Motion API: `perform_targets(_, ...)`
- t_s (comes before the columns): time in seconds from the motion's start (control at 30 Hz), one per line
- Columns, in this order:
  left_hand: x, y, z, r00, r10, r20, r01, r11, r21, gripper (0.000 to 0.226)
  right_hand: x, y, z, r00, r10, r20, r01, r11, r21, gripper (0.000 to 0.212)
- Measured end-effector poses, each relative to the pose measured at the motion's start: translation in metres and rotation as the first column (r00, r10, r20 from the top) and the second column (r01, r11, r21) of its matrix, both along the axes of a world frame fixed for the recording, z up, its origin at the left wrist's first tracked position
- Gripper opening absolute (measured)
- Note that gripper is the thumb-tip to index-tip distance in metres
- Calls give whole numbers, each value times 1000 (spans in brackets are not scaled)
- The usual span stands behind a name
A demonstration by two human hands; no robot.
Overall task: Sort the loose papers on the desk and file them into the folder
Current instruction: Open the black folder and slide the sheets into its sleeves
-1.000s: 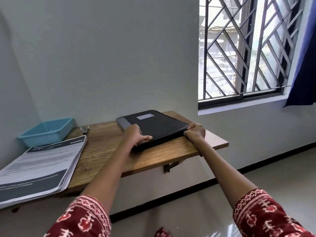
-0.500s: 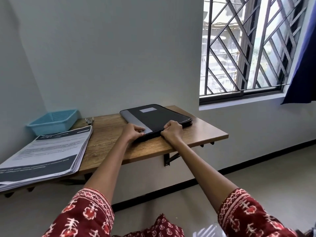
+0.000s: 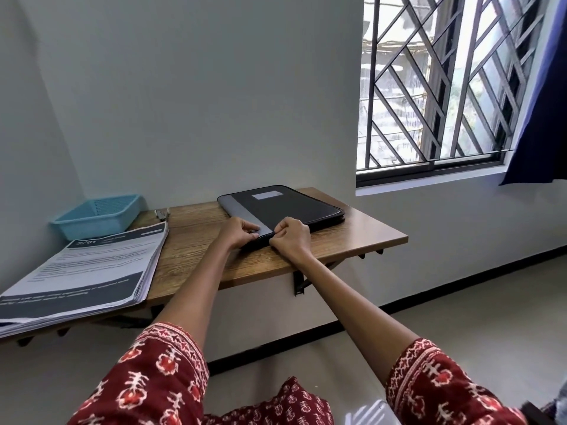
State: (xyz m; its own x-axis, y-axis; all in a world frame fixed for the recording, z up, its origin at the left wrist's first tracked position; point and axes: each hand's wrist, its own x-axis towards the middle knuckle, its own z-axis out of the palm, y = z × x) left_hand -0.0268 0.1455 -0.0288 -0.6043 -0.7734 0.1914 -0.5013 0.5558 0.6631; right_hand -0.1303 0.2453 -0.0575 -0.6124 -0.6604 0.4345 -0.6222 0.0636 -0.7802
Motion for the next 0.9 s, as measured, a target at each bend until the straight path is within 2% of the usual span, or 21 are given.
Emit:
perform_targets(0.13, 3, -1, 0, 1000, -3, -6, 3, 1000, 28, 32, 1, 2, 1, 1000, 4, 23, -4, 1000, 4, 15)
perform_targets(0.37, 6, -3, 2, 999, -45, -13, 46, 995, 88, 37, 4, -6, 2, 989, -139, 43, 137, 989, 47, 24)
perform_targets(0.6, 9, -4, -1, 997, -44, -56, 49, 995, 86, 36, 25, -9, -3, 998, -55, -9, 55, 998, 12, 20)
perform_targets(0.77, 5, -6, 1, 999, -45, -8, 45, 999, 22, 32, 21, -3, -4, 999, -36, -8, 36, 999, -20, 16)
perform_targets(0.9, 2, -4, 5, 999, -43, 32, 44, 998, -35, 32, 14, -3, -3, 997, -36, 71, 37, 999, -5, 17)
